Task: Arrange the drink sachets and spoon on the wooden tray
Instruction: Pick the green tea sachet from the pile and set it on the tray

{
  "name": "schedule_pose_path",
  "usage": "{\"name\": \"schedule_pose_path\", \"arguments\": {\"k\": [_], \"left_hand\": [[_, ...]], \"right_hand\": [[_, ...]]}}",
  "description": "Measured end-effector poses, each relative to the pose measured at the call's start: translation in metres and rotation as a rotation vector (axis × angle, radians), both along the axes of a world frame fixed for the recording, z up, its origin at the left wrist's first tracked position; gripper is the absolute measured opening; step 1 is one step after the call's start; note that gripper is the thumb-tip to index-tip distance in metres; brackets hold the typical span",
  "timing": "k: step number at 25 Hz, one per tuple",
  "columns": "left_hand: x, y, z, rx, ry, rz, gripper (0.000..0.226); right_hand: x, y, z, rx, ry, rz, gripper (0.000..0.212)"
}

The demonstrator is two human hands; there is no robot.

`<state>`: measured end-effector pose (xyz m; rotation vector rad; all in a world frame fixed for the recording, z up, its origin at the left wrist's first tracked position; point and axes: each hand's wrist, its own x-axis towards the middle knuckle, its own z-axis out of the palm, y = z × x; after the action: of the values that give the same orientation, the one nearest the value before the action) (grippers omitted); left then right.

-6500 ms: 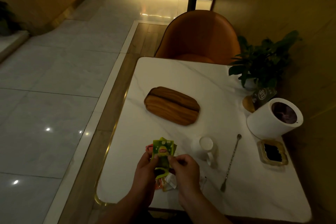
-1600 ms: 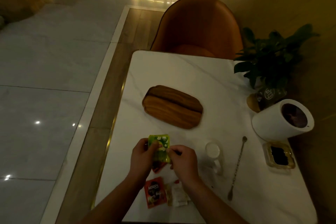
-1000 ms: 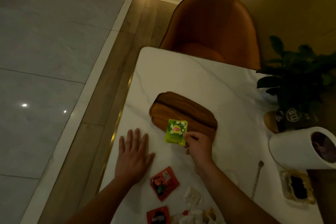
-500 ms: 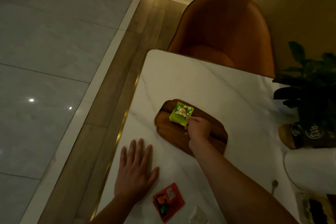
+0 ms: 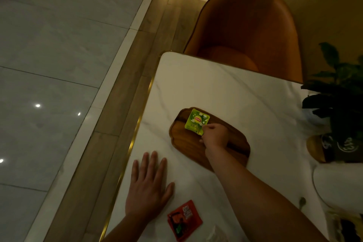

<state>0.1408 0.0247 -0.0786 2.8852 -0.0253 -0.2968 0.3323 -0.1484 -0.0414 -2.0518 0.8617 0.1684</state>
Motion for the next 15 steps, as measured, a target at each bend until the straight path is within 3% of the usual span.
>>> {"name": "schedule_pose_path", "arguments": {"k": [15], "left_hand": [[-0.002,0.000,0.000,-0.044,-0.061,0.006,0.077]], "right_hand": [[-0.024,-0.028,0.013,0.074,-0.084,0.079,0.011]]}}
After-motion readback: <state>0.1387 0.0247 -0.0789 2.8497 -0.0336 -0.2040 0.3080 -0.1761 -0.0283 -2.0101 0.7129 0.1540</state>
